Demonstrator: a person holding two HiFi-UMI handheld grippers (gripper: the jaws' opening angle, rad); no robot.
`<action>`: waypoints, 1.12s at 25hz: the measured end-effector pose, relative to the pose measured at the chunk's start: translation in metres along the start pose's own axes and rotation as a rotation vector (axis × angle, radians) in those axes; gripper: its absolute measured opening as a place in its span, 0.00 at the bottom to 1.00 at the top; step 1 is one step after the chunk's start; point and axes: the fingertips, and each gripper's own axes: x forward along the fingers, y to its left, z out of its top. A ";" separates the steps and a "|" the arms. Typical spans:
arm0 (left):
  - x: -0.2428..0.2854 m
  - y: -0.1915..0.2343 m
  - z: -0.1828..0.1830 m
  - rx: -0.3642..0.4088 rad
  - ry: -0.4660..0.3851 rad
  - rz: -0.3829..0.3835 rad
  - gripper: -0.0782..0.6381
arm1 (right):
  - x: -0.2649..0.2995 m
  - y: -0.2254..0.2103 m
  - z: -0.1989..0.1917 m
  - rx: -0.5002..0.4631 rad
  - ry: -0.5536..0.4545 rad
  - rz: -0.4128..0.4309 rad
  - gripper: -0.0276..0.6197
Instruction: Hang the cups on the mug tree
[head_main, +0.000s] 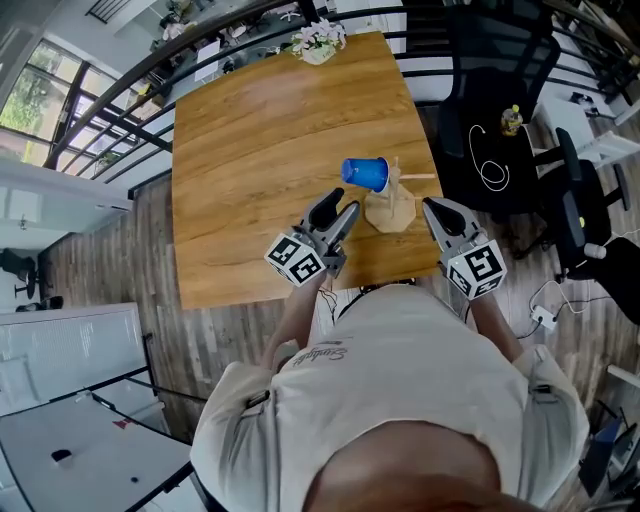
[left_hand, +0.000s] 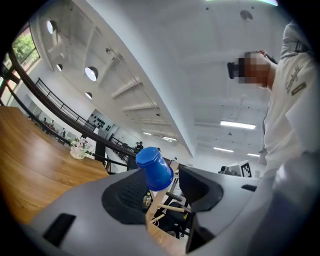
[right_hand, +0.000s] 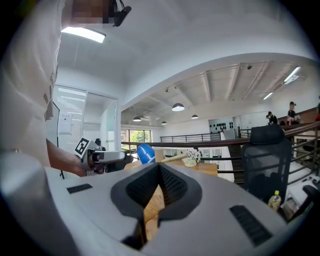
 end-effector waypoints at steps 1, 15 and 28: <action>-0.003 -0.002 0.002 0.020 0.010 0.002 0.38 | 0.001 0.002 0.004 -0.004 -0.007 0.007 0.04; -0.018 -0.021 0.045 0.166 0.040 0.024 0.17 | 0.014 0.014 0.067 -0.058 -0.119 0.090 0.04; -0.015 -0.029 0.083 0.235 0.045 0.049 0.17 | 0.018 0.007 0.105 -0.028 -0.207 0.098 0.04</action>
